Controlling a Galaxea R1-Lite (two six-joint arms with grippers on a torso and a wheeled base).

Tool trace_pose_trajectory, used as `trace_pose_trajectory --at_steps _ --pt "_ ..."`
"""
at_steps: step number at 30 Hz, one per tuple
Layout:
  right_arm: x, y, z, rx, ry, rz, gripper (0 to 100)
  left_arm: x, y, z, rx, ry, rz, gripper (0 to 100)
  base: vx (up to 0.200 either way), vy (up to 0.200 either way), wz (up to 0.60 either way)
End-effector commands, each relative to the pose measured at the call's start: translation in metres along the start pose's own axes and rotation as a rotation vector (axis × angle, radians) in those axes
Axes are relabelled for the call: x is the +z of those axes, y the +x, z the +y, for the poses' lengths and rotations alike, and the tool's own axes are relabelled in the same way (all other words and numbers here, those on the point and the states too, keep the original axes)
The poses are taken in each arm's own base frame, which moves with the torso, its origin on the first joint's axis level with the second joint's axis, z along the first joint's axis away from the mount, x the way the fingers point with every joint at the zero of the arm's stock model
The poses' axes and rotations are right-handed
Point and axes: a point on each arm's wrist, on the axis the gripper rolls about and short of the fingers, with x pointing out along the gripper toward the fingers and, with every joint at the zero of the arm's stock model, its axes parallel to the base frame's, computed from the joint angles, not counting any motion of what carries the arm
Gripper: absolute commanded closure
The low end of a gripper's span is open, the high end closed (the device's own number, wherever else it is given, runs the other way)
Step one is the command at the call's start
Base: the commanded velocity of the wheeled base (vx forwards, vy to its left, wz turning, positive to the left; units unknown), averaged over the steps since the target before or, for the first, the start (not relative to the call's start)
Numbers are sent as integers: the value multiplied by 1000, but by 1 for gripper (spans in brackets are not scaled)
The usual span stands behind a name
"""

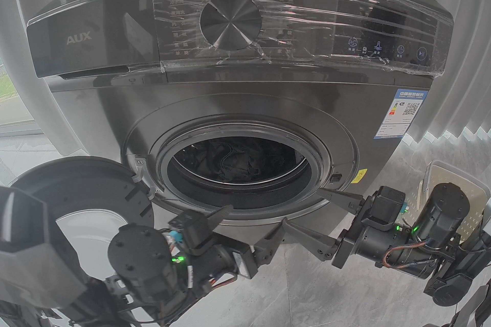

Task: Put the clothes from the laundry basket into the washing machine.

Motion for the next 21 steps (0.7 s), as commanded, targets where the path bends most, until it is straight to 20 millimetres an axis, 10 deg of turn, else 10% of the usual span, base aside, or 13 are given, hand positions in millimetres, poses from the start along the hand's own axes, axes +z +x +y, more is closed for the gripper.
trace_pose_trajectory --at_steps 1,21 --pt "25 -22 15 14 -16 -107 0 51 -72 -10 -32 -47 -173 0 0 0 0" --pt "53 -100 -22 -239 -105 -254 0 72 -134 44 190 28 -297 0 0 0 0"
